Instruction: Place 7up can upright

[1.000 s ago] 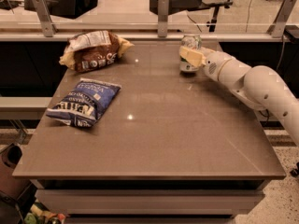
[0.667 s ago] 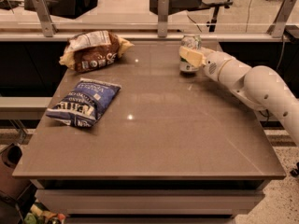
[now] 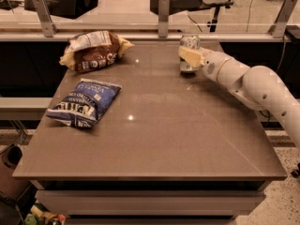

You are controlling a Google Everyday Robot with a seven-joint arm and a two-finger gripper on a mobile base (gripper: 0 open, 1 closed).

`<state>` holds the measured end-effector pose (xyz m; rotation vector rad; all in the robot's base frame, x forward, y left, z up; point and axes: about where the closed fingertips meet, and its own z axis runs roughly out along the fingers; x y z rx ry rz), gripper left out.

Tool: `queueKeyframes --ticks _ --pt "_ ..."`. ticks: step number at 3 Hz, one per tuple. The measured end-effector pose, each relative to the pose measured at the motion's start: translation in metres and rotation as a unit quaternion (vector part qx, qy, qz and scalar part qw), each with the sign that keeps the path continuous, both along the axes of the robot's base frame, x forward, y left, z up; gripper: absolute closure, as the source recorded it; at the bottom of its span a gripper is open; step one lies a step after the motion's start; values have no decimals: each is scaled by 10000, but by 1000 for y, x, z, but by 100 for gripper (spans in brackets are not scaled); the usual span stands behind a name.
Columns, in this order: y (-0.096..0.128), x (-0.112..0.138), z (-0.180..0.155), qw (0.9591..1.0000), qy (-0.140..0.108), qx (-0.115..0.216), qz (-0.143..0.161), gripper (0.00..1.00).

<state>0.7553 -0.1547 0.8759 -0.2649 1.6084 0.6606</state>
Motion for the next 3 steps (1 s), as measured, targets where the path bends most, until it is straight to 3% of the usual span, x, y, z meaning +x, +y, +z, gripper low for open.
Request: queueKeyframes --ticks 1,2,3 --pt "8 1 0 10000 -1 5 52 11" --pt "11 1 0 10000 -1 7 79 0" --pt "12 1 0 10000 -1 7 80 0"
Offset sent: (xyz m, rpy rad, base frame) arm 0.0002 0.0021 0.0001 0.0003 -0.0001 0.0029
